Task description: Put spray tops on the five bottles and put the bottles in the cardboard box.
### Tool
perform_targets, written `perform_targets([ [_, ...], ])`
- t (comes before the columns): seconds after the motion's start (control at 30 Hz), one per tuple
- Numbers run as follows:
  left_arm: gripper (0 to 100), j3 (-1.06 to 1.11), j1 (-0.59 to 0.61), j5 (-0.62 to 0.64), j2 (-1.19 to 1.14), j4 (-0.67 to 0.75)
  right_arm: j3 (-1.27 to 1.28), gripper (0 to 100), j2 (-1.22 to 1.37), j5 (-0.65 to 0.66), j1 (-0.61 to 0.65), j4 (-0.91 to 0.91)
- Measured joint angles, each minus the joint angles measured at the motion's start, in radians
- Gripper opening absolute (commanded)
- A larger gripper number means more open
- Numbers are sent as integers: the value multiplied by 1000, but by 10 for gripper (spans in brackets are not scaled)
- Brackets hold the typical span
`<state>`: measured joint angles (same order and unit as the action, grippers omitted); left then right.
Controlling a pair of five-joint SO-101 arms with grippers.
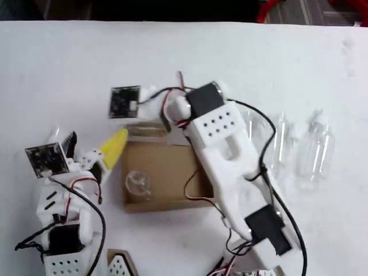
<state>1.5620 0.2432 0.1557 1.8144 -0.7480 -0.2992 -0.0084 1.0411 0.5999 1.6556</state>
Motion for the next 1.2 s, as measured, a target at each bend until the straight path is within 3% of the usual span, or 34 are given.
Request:
perform_targets([
  [0.27, 415, 5, -2, -8, 0, 0, -132, 17, 8, -51, 98, 38],
  [0.73, 415, 6, -63, -35, 0, 0, -140, 17, 8, -95, 107, 41],
  [0.97, 415, 6, -63, -51, 0, 0, -140, 17, 46, -212, 107, 18],
  [1.2, 415, 3, 77, -6, 0, 0, -140, 17, 172, -272, 109, 3],
])
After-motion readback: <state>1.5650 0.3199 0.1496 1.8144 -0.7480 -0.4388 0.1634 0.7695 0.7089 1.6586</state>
